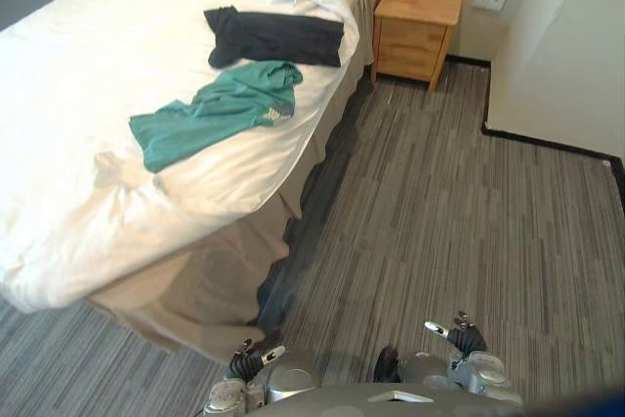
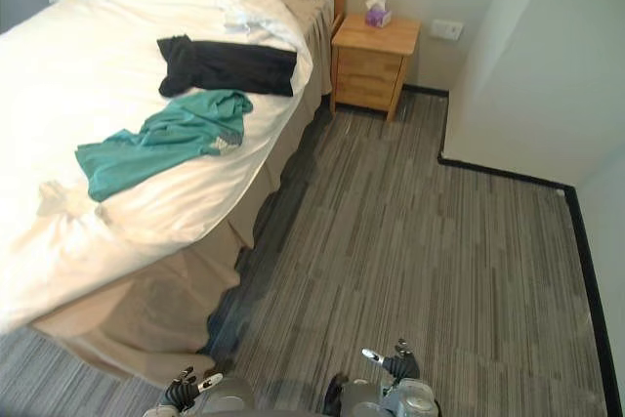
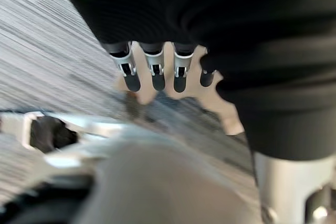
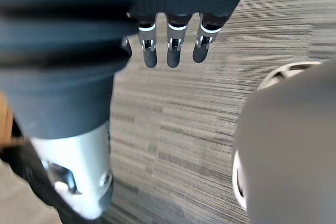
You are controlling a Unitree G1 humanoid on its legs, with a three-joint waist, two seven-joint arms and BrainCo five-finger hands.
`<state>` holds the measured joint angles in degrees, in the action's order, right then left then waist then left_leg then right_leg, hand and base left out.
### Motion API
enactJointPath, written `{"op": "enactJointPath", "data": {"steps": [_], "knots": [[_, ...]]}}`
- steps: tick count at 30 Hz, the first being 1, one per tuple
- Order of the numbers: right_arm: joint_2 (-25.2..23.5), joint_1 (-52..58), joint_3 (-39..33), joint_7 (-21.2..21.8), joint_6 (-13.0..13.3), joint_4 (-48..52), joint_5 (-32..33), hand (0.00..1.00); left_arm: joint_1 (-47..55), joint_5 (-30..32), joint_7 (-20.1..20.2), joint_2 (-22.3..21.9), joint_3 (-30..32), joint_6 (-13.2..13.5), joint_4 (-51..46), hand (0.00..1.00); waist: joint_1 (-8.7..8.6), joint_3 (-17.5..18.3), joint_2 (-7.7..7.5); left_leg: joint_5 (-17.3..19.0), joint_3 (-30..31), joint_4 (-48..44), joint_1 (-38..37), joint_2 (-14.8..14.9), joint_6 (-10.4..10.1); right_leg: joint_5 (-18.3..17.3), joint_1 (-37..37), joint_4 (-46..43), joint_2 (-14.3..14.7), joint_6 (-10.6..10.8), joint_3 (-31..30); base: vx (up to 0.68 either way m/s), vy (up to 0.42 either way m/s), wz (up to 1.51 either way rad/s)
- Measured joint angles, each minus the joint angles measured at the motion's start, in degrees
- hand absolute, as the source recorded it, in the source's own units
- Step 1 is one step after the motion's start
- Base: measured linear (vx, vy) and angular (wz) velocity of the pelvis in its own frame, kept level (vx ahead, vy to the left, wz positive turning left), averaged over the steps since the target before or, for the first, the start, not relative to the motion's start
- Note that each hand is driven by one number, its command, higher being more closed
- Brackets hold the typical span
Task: Tidy the bed and pick cloth on bed and put in laundry
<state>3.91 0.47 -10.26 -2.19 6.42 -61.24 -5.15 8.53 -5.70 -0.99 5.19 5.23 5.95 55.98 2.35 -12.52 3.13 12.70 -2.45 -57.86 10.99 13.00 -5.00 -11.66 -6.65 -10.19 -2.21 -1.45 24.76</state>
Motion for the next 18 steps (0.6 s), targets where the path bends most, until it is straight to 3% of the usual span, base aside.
{"op": "enactJointPath", "data": {"steps": [1,2,3,4,5,6,8,9,12,13,14,16,18], "knots": [[0.11,-0.06,0.00,0.13,-0.70,-0.05,-1.37,0.00,-0.17,-0.62,0.85,0.07,-0.01,0.00,-0.61,0.00,0.36,-0.07,-0.22,1.35,-3.71,6.77,1.11,-1.30,0.18,0.60,-2.13,2.15,-0.52,0.08,1.53,0.34,-0.006,0.56],[0.18,-0.08,-0.03,0.48,-1.19,-0.08,-1.78,0.00,-0.43,-2.17,1.30,0.13,0.00,-0.07,-0.78,0.00,0.41,-0.08,-0.49,0.93,-10.99,17.26,1.31,-2.57,0.86,0.61,-4.14,3.80,-1.46,0.80,4.47,0.35,0.001,0.65],[0.22,-0.02,-0.05,0.68,-1.27,-0.09,-1.80,0.00,-0.52,-2.41,1.52,0.17,0.00,-0.09,-0.80,0.00,0.34,-0.03,-0.53,0.03,-14.08,20.96,1.30,-2.87,1.59,0.51,-4.90,4.23,-1.72,1.27,5.71,0.38,0.001,0.98],[0.73,0.11,-0.31,1.03,-1.40,-0.21,-1.73,0.00,-0.95,-2.79,2.30,0.10,-0.14,-0.30,-0.81,0.00,-0.16,0.28,-0.19,-5.02,-24.50,28.58,1.34,-2.94,5.56,-0.24,-6.41,4.58,-1.98,2.94,9.70,0.42,0.002,1.25],[0.53,0.09,-0.59,0.95,-1.41,-0.50,-1.78,0.00,-1.19,-2.80,2.78,0.76,-0.05,-0.57,-0.71,0.00,-0.42,1.01,-0.96,-4.18,-31.50,30.17,0.74,-3.35,9.14,-1.18,-7.08,4.47,-2.83,4.47,12.68,0.52,0.013,2.28],[0.41,0.64,-1.59,0.74,-1.22,-0.64,-2.53,0.00,-2.54,-3.76,3.16,1.28,-0.13,-1.14,-0.66,0.00,-1.47,1.97,-1.93,-3.64,-38.38,33.03,0.32,-5.65,12.73,-2.07,-7.66,3.00,-4.49,5.98,18.78,0.42,0.018,2.15],[0.42,0.60,-2.86,0.34,-0.92,-0.57,-3.66,0.00,-3.62,-4.71,3.17,1.01,-0.19,-2.07,-0.63,0.00,-1.33,2.04,-1.95,-1.65,-40.50,33.94,-0.09,-6.77,15.73,-2.62,-8.50,1.12,-4.64,6.90,21.35,0.42,0.032,1.81],[-0.09,0.60,-4.03,-0.79,-0.94,-0.69,-4.73,0.00,-4.10,-6.52,3.16,0.89,-0.29,-4.24,-0.65,0.00,-0.98,2.67,-3.18,0.49,-38.77,35.47,-0.89,-9.04,17.37,-3.24,-9.55,-2.83,-5.71,7.95,22.47,0.43,0.036,1.39],[0.01,-0.07,-3.97,-1.26,-1.02,-0.67,-5.76,0.00,-5.04,-7.09,3.13,0.62,-0.50,-6.48,-0.72,0.00,0.52,3.31,-4.41,1.96,-37.08,37.04,-3.56,-10.49,16.55,-2.18,-9.59,-11.59,-8.21,9.91,21.52,0.39,0.005,0.94],[0.07,-0.57,-3.98,-1.73,-1.05,-0.43,-5.97,0.00,-5.09,-6.52,3.05,0.30,-0.77,-7.13,-0.71,0.00,0.58,3.48,-4.42,2.82,-34.80,37.77,-5.48,-10.77,15.19,-0.15,-7.74,-21.08,-10.69,9.33,20.26,0.49,-0.052,0.70],[0.10,-0.74,-3.98,-2.02,-1.01,0.07,-6.14,0.00,-5.17,-6.01,2.92,-0.06,-1.48,-7.94,-0.70,0.00,0.38,3.63,-4.33,3.67,-31.29,39.54,-8.10,-11.21,13.63,1.57,-2.85,-34.88,-13.89,6.44,14.69,0.41,-0.049,0.77],[0.33,-0.03,-3.99,-2.02,-1.08,0.17,-6.24,0.00,-5.16,-6.06,2.17,0.04,-2.96,-8.60,-0.37,0.00,-0.32,3.67,-4.29,3.18,-27.10,41.33,-10.75,-11.39,12.76,-1.27,1.84,-43.56,-15.79,5.21,10.36,0.39,-0.149,1.19],[0.78,1.69,-3.75,-2.02,-1.09,0.19,-6.19,0.00,-5.13,-6.03,1.79,0.06,-2.97,-9.29,0.51,0.00,-0.94,3.76,-3.91,2.25,-21.12,43.86,-13.48,-11.36,11.14,-3.87,5.82,-44.18,-15.87,4.70,7.26,0.33,-0.204,1.53]]}}
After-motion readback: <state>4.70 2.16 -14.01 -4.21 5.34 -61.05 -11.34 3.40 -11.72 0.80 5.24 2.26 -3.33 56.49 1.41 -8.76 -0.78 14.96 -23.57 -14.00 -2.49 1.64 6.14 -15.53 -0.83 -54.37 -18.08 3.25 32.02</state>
